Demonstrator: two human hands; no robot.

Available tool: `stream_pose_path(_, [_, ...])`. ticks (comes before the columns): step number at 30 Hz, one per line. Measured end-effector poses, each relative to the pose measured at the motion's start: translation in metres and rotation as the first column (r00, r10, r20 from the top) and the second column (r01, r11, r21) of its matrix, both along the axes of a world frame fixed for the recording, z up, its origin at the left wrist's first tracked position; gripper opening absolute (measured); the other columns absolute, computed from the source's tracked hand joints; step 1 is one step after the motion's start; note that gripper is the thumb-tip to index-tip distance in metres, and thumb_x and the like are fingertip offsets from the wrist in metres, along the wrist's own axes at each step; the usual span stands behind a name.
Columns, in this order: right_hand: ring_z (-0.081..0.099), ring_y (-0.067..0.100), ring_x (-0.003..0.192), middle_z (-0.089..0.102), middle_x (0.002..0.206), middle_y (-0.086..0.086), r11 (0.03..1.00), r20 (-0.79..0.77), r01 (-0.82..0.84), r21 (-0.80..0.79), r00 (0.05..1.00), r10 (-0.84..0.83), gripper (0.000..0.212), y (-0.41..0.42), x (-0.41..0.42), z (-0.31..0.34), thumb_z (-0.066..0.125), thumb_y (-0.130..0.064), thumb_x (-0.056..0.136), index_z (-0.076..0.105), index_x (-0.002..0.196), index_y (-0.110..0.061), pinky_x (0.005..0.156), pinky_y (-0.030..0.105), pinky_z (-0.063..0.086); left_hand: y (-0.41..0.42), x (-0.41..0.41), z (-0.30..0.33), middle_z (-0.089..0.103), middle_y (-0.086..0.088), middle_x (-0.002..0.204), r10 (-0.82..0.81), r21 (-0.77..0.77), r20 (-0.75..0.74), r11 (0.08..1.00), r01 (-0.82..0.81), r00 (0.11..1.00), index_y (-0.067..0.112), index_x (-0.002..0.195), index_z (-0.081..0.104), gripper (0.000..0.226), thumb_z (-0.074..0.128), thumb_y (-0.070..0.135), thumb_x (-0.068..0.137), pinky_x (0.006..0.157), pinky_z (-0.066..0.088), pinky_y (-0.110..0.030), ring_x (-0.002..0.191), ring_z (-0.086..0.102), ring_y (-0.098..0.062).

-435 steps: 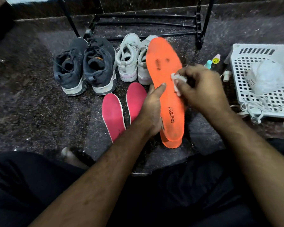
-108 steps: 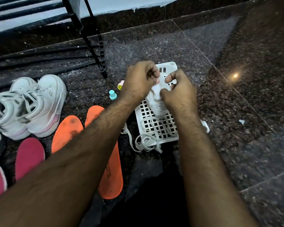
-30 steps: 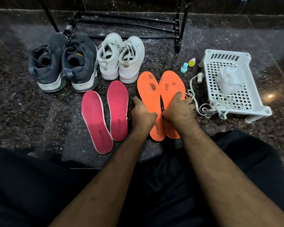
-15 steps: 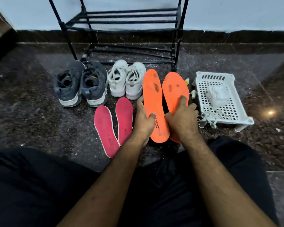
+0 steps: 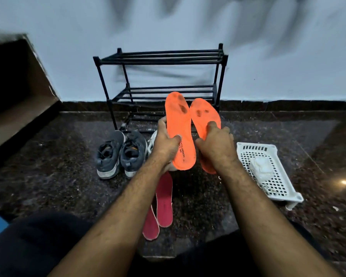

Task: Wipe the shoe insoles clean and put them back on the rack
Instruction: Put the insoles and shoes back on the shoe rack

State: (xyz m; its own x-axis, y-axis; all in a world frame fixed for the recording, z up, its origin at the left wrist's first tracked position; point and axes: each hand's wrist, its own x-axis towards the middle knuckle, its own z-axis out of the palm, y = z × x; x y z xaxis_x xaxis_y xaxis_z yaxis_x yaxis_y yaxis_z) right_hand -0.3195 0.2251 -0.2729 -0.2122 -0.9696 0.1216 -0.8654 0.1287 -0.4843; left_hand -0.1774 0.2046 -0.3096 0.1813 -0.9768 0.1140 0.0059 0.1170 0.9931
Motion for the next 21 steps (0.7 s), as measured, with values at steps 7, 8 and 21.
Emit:
stream_pose_path(7, [0.05, 0.044, 0.118, 0.052, 0.126, 0.025, 1.0, -0.045, -0.017, -0.001, 0.999, 0.017, 0.052, -0.067, 0.005, 0.023, 0.063, -0.032, 0.086, 0.049, 0.132, -0.012, 0.093, 0.046, 0.047, -0.058, 0.008, 0.031, 0.064, -0.012, 0.115, 0.049, 0.085, -0.069, 0.995, -0.043, 0.996, 0.022, 0.131, 0.038, 0.059, 0.054, -0.011, 0.085, 0.083, 0.057, -0.049, 0.1, 0.066, -0.028])
stream_pose_path(8, [0.05, 0.044, 0.118, 0.053, 0.125, 0.025, 1.0, -0.044, -0.025, 0.003, 0.999, 0.025, 0.052, -0.079, 0.007, 0.024, 0.063, -0.032, 0.086, 0.05, 0.132, -0.012, 0.093, 0.046, 0.047, -0.069, 0.009, 0.033, 0.063, -0.015, 0.118, 0.06, 0.107, -0.095, 0.993, -0.05, 0.994, 0.021, 0.13, 0.037, 0.059, 0.054, -0.013, 0.085, 0.085, 0.057, -0.053, 0.103, 0.065, -0.031])
stream_pose_path(21, [0.047, 0.042, 0.122, 0.043, 0.14, 0.022, 0.998, -0.218, -0.022, -0.062, 0.976, 0.008, 0.056, -0.269, 0.029, 0.017, 0.055, -0.034, 0.091, 0.043, 0.14, -0.009, 0.088, 0.053, 0.049, -0.27, 0.012, 0.033, 0.063, -0.016, 0.112, 0.116, 0.198, -0.023, 0.974, -0.109, 0.993, 0.013, 0.121, 0.037, 0.046, 0.056, -0.006, 0.083, 0.08, 0.059, -0.052, 0.097, 0.066, -0.032])
